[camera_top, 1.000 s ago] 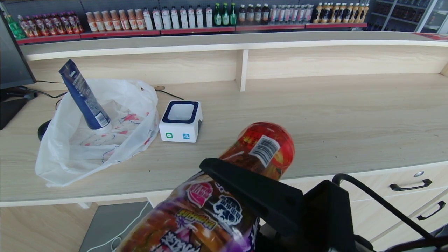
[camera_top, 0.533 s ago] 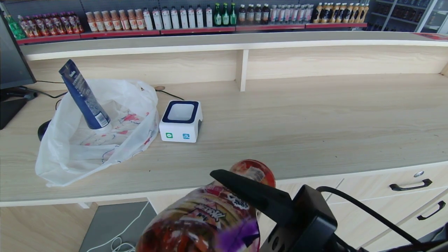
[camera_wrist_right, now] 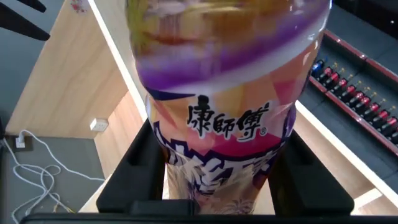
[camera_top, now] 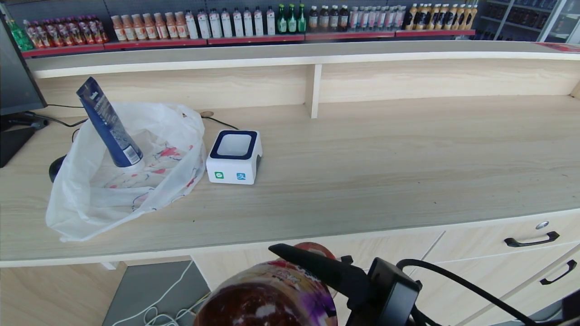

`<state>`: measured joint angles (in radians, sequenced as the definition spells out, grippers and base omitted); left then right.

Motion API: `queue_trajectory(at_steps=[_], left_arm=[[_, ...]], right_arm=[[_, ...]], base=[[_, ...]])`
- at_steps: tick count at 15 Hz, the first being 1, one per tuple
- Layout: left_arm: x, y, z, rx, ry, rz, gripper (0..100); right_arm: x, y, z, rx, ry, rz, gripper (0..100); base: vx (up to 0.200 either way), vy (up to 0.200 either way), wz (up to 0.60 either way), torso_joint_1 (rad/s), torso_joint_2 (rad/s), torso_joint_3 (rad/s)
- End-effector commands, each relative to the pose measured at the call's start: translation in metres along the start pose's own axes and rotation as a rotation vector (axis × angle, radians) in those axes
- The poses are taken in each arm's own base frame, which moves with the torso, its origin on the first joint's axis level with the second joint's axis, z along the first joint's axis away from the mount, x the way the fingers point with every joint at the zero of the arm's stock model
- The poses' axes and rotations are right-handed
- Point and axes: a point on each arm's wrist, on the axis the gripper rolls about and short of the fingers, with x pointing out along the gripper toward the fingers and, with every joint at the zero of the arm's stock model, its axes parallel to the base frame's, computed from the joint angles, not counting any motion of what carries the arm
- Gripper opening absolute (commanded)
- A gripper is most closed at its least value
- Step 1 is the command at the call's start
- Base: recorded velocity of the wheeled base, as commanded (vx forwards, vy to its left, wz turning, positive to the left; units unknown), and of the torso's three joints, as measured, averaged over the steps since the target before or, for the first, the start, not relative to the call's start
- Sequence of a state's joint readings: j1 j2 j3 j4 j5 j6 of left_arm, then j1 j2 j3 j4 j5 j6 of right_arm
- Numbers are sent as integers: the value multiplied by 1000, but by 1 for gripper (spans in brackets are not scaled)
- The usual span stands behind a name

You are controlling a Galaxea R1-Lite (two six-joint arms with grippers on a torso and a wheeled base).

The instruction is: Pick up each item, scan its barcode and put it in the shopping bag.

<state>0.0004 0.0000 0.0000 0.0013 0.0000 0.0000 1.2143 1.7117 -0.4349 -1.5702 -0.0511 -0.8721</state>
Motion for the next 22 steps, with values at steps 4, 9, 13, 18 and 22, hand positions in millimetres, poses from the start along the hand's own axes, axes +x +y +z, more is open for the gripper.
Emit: queue_trajectory(at_steps=[4,9,13,18,22], left_arm=[[0,0,0,0,0,0,100],[0,0,0,0,0,1,100],[0,0,0,0,0,1,100],[0,0,0,8,0,0,100],[0,0,0,8,0,0,100]], right_arm=[[13,-4,-2,212,24,-69,0],[38,-35,-38,433,100,-287,0],[33,-63,-73,601,141,-422,0],[23,-100,-82,643,118,-591,0],[22,-113,-92,623,122,-639,0]], base=[[0,0,0,0,0,0],[0,0,0,0,0,0],[0,0,0,0,0,0],[0,0,0,0,0,0],[0,0,0,0,0,0]])
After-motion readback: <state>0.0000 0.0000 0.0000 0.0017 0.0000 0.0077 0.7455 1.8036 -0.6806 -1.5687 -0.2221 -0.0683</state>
